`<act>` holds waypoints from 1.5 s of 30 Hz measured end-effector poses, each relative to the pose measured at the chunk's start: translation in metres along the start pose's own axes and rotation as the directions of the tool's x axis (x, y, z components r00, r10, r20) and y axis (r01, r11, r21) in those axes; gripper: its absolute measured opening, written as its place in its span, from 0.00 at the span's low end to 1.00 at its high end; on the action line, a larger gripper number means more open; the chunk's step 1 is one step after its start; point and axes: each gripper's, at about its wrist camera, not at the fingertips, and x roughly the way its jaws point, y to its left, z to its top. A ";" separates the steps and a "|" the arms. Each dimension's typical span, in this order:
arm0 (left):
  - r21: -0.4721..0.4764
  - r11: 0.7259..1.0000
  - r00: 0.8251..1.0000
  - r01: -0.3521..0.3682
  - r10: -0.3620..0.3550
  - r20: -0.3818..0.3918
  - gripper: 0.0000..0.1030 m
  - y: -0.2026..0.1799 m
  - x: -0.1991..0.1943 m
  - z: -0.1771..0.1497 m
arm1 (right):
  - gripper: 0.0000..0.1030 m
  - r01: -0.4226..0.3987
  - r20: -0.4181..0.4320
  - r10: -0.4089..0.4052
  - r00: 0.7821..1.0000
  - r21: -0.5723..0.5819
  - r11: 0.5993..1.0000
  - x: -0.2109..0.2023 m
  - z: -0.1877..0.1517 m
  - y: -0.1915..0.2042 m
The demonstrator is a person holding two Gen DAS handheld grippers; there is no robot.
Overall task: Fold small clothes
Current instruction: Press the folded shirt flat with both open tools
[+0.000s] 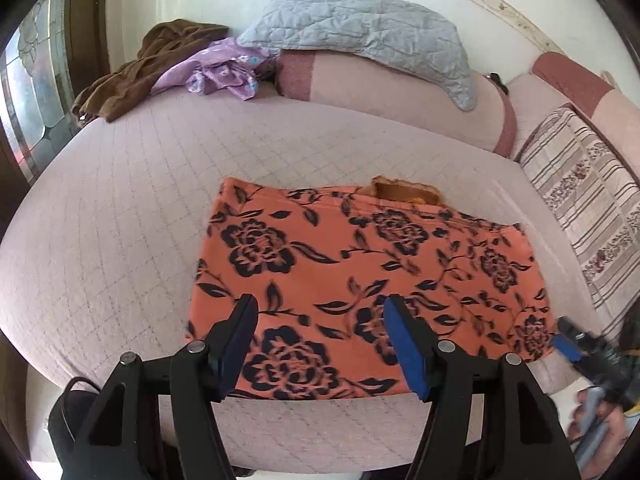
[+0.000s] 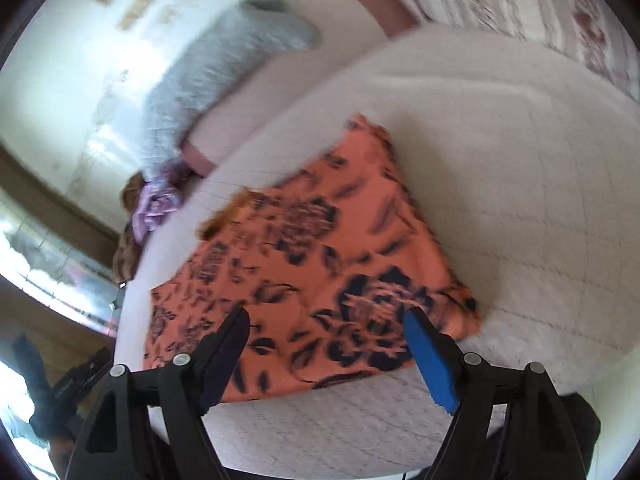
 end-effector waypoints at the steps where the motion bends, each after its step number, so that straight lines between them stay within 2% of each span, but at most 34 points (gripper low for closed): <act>1: 0.005 1.000 1.000 0.014 -0.014 0.002 0.64 -0.007 -0.005 0.001 | 0.82 -0.026 -0.013 0.026 1.000 -0.009 1.000 0.005 -0.001 -0.001; 2: 0.013 1.000 1.000 0.026 -0.026 0.006 0.64 -0.014 -0.010 0.003 | 0.82 -0.014 -0.046 0.014 0.999 0.004 1.000 0.016 -0.004 -0.007; 3: 0.025 0.999 0.999 0.044 -0.045 0.016 0.64 -0.022 -0.017 0.004 | 0.81 0.059 -0.092 -0.055 0.994 0.036 0.998 0.028 -0.005 -0.016; 4: 0.047 0.996 0.997 0.070 -0.072 0.040 0.64 -0.034 -0.030 0.005 | 0.81 0.070 -0.109 -0.061 0.992 0.079 0.994 0.033 -0.006 -0.024; 6: 0.094 0.989 0.989 0.114 -0.121 0.082 0.65 -0.055 -0.050 0.006 | 0.81 0.035 -0.056 -0.030 0.998 0.090 0.995 0.026 -0.007 -0.020; 10: 0.220 0.955 0.957 0.198 -0.237 0.166 0.77 -0.102 -0.085 0.009 | 0.81 0.066 -0.076 -0.063 0.995 0.040 0.997 0.033 -0.014 -0.013; 11: 0.230 0.953 0.953 0.200 -0.243 0.181 0.80 -0.105 -0.087 0.009 | 0.81 0.065 -0.072 -0.062 0.995 0.041 0.997 0.032 -0.015 -0.012; 12: 0.237 0.954 0.953 0.186 -0.234 0.194 0.82 -0.107 -0.084 0.007 | 0.81 0.061 -0.068 -0.058 0.996 0.045 0.997 0.032 -0.016 -0.011; 14: 0.220 0.964 0.970 0.148 -0.185 0.157 0.82 -0.101 -0.061 0.004 | 0.81 0.044 -0.062 -0.040 0.997 0.070 0.997 0.030 -0.018 -0.012; 16: 0.166 0.981 0.990 0.097 -0.113 0.090 0.82 -0.085 -0.026 -0.003 | 0.81 0.000 -0.052 0.006 0.999 0.111 0.994 0.014 -0.018 -0.021; 18: 0.105 0.994 0.999 0.036 -0.037 0.009 0.82 -0.065 0.012 -0.015 | 0.81 -0.047 -0.041 0.053 0.998 0.143 0.989 -0.005 -0.022 -0.030; 21: 0.067 0.997 0.996 -0.030 0.035 -0.084 0.82 -0.044 0.054 -0.029 | 0.81 -0.099 -0.066 0.115 0.991 0.208 0.973 -0.008 -0.036 -0.034; 25: 0.098 0.991 0.988 -0.088 0.100 -0.121 0.82 -0.040 0.077 -0.037 | 0.81 -0.098 -0.075 0.129 0.989 0.326 0.940 0.007 -0.041 -0.052; 29: 0.107 0.988 0.985 -0.108 0.121 -0.121 0.82 -0.045 0.082 -0.036 | 0.81 -0.129 -0.012 0.146 0.989 0.397 0.909 0.011 -0.025 -0.065; 34: 0.106 0.991 0.993 -0.079 0.087 -0.074 0.82 -0.055 0.069 -0.028 | 0.79 -0.170 0.049 0.166 0.985 0.460 0.872 0.018 -0.006 -0.078; 36: 0.126 0.989 0.993 -0.077 0.087 -0.075 0.82 -0.059 0.072 -0.027 | 0.50 -0.164 0.050 0.158 0.986 0.431 0.887 0.018 -0.002 -0.075; 37: 0.131 0.988 0.991 -0.085 0.098 -0.092 0.82 -0.059 0.079 -0.028 | 0.49 -0.145 0.031 0.146 0.989 0.420 0.896 0.021 -0.001 -0.074; 40: 0.141 0.984 0.978 -0.108 0.131 -0.162 0.82 -0.057 0.100 -0.033 | 0.52 -0.122 0.005 0.133 0.991 0.433 0.893 0.027 -0.002 -0.078; 41: 0.140 0.984 0.980 -0.106 0.127 -0.151 0.82 -0.057 0.096 -0.033 | 0.58 -0.127 0.007 0.137 0.991 0.435 0.891 0.028 -0.002 -0.077; 42: 0.137 0.986 0.986 -0.099 0.116 -0.122 0.82 -0.058 0.088 -0.033 | 0.67 -0.134 0.009 0.144 0.990 0.434 0.891 0.027 0.000 -0.076; 43: 0.142 0.986 0.993 -0.085 0.095 -0.063 0.82 -0.061 0.074 -0.032 | 0.69 -0.134 0.012 0.142 0.990 0.425 0.895 0.026 0.001 -0.075; 45: 0.176 0.982 0.997 -0.070 0.072 -0.001 0.82 -0.066 0.062 -0.034 | 0.71 -0.103 0.014 0.106 0.994 0.384 0.917 0.025 0.006 -0.068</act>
